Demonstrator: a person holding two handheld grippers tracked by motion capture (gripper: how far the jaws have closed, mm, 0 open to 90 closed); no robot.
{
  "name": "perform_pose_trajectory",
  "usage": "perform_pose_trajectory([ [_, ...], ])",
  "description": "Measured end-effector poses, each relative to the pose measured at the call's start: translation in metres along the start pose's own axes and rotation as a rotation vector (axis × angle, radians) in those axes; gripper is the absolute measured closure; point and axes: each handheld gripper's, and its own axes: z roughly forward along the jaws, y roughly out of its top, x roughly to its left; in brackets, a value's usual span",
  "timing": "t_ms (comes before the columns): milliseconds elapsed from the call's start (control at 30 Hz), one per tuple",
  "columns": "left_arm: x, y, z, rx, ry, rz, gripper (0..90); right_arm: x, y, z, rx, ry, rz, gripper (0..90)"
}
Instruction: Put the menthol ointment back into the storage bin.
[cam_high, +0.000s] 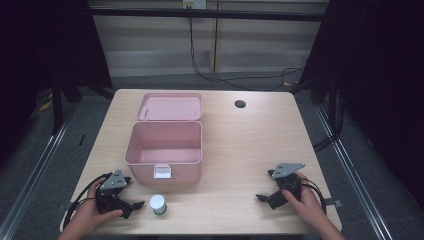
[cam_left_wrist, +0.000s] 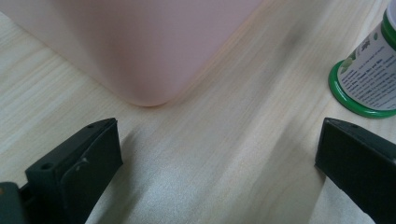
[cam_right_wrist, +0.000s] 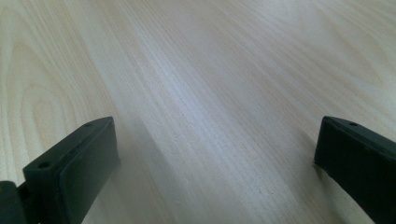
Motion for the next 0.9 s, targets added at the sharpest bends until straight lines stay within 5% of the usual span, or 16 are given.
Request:
perform_pose_trajectory([
  [167,-0.003,0.004,0.000,0.033,0.016,-0.026,0.0,0.000,0.000,0.000,0.000,0.000,0.000,0.0],
  [300,-0.009,0.014,-0.002,0.127,0.019,-0.049,1.7,0.000,0.000,0.000,0.000,0.000,0.000,0.0],
  [400,-0.012,0.021,-0.007,0.184,0.003,-0.063,17.3,0.000,0.000,0.000,0.000,-0.001,0.000,0.0],
  [467,-0.012,0.024,-0.010,0.223,-0.024,-0.098,16.8,0.000,0.000,0.000,0.000,-0.001,0.000,0.0],
  [667,-0.027,0.039,-0.023,0.426,-0.065,-0.025,23.0,0.000,0.000,0.000,0.001,-0.001,-0.002,0.0],
  [900,-0.041,0.064,-0.028,0.504,-0.111,0.036,24.7,0.000,0.000,0.000,0.001,0.000,-0.002,0.0],
])
